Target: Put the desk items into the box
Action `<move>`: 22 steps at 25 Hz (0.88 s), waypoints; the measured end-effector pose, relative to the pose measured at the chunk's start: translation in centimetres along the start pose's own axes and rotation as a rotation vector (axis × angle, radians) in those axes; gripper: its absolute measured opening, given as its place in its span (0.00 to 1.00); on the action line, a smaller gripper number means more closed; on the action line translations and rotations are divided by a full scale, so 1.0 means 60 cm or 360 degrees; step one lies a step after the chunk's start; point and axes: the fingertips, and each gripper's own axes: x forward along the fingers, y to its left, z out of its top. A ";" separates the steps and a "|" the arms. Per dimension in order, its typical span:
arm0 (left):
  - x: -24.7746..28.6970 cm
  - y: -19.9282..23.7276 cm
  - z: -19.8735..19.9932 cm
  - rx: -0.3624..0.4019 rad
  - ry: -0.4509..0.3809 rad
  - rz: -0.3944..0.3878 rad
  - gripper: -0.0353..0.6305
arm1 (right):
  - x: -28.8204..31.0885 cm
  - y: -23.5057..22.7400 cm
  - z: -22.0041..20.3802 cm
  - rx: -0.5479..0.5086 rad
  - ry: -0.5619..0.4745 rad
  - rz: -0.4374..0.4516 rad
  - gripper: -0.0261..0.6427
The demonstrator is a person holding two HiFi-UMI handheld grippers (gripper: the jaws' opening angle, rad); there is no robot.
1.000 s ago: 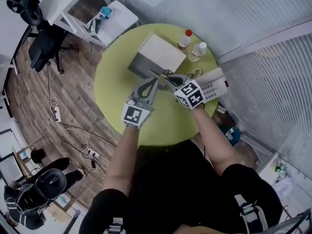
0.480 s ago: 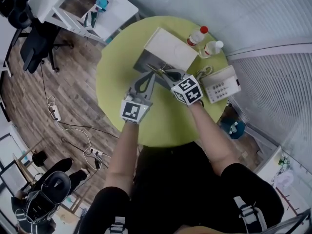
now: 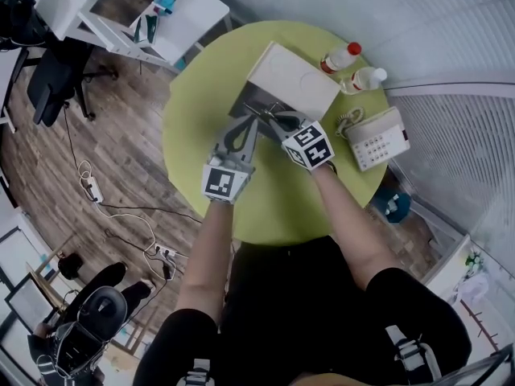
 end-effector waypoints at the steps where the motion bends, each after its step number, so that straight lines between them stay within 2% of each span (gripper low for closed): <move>1: 0.001 0.002 -0.001 -0.0022 -0.0004 -0.0001 0.07 | 0.006 0.000 -0.002 0.0006 0.0009 0.0000 0.08; 4: 0.002 0.011 -0.013 -0.0048 -0.0006 0.0002 0.07 | 0.026 -0.001 -0.007 0.0015 0.0034 0.0005 0.08; 11: -0.005 0.028 -0.017 -0.0015 -0.0042 0.0030 0.07 | 0.051 -0.005 -0.019 0.0071 0.0060 0.0019 0.08; 15: -0.011 0.036 -0.015 -0.0018 -0.0036 0.0049 0.07 | 0.055 -0.017 -0.020 0.0115 0.0063 -0.0016 0.08; 22: -0.022 0.042 -0.011 -0.0009 -0.0047 0.0066 0.07 | 0.060 -0.029 -0.018 0.0099 0.0077 -0.0101 0.09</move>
